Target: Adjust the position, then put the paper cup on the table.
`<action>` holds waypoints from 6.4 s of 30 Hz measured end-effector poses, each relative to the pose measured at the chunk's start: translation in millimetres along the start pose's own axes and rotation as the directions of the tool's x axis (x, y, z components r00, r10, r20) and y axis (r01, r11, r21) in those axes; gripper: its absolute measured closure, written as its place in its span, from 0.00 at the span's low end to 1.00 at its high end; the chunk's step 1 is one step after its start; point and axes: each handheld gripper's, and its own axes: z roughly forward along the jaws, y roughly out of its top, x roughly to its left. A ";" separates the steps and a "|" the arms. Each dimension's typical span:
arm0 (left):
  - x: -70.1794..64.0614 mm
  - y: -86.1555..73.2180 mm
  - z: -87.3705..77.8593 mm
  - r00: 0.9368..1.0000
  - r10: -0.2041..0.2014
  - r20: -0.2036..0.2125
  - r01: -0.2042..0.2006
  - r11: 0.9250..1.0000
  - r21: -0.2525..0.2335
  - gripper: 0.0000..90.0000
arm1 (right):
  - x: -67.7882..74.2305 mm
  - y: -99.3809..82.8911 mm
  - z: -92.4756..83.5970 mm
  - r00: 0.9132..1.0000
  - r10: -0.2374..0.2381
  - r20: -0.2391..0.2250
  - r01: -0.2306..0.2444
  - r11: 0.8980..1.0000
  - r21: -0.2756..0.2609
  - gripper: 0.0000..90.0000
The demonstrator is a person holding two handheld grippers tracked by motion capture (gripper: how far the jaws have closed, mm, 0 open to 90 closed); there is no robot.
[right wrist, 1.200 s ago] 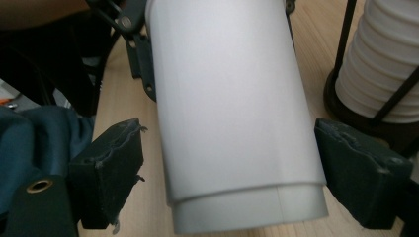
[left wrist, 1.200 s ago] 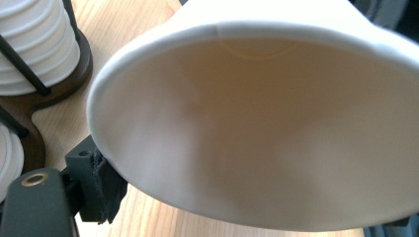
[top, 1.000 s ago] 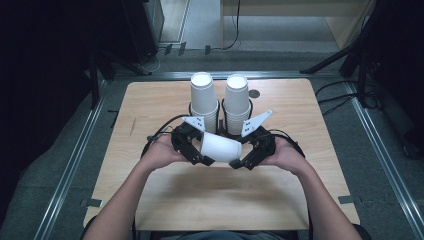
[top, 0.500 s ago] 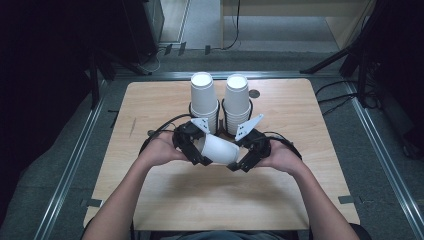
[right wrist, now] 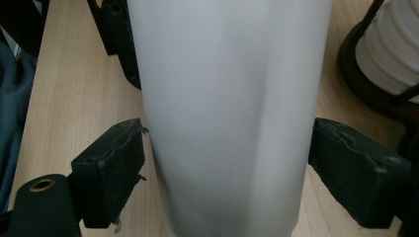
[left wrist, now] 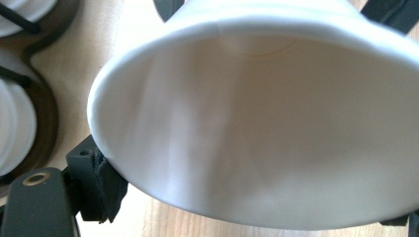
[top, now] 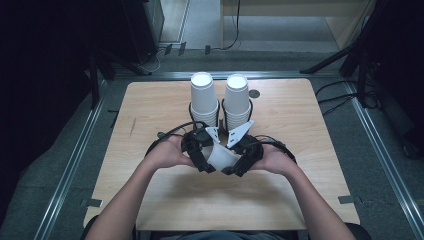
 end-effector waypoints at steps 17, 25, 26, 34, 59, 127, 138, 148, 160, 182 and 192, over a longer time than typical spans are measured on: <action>2.6 -8.3 -9.6 0.997 -0.073 0.000 0.072 0.985 -0.158 0.00 | -3.0 -3.6 -6.6 1.000 0.000 0.001 0.000 1.000 -0.026 0.23; 5.8 -15.6 -20.6 0.995 -0.100 0.010 0.099 0.963 -0.249 0.00 | -7.1 -5.8 -18.7 1.000 0.030 0.009 -0.029 0.995 -0.097 0.23; 5.7 -16.5 -21.1 0.994 -0.106 0.010 0.105 0.959 -0.263 0.00 | -7.1 -5.8 -18.7 1.000 0.030 0.009 -0.029 0.995 -0.097 0.23; 6.4 -21.1 -26.3 0.990 -0.133 0.041 0.139 0.926 -0.350 0.00 | -8.3 -6.5 -26.7 0.999 0.054 0.004 -0.053 0.987 -0.152 0.23; 3.8 -13.7 -25.8 0.978 -0.159 0.136 0.206 0.848 -0.489 0.10 | -6.3 -3.8 -26.1 0.996 0.076 -0.055 -0.088 0.964 -0.250 0.23; 17.9 -46.8 -28.6 0.978 -0.200 -0.059 0.183 0.957 -0.224 0.11 | -21.4 -46.7 -43.9 0.962 0.241 0.131 -0.226 0.967 -0.121 0.16; 27.0 -62.3 -36.3 0.968 -0.241 -0.068 0.218 0.946 -0.242 0.11 | -25.4 -51.8 -47.2 0.956 0.252 0.149 -0.234 0.964 -0.129 0.16; 35.9 -78.2 -45.3 0.952 -0.289 -0.100 0.257 0.934 -0.247 0.11 | -27.0 -54.1 -46.8 0.954 0.254 0.159 -0.237 0.964 -0.119 0.16; 45.0 -98.5 -63.7 0.923 -0.351 -0.158 0.305 0.918 -0.252 0.11 | -28.5 -55.5 -44.5 0.952 0.255 0.170 -0.240 0.965 -0.107 0.16; 68.1 -151.1 -89.7 0.854 -0.481 -0.199 0.420 0.862 -0.283 0.11 | -29.7 -56.4 -42.1 0.951 0.254 0.175 -0.240 0.966 -0.093 0.16; 75.1 -169.8 -92.5 0.813 -0.512 -0.279 0.454 0.856 -0.248 0.11 | -29.7 -57.0 -40.7 0.951 0.261 0.169 -0.250 0.965 -0.081 0.16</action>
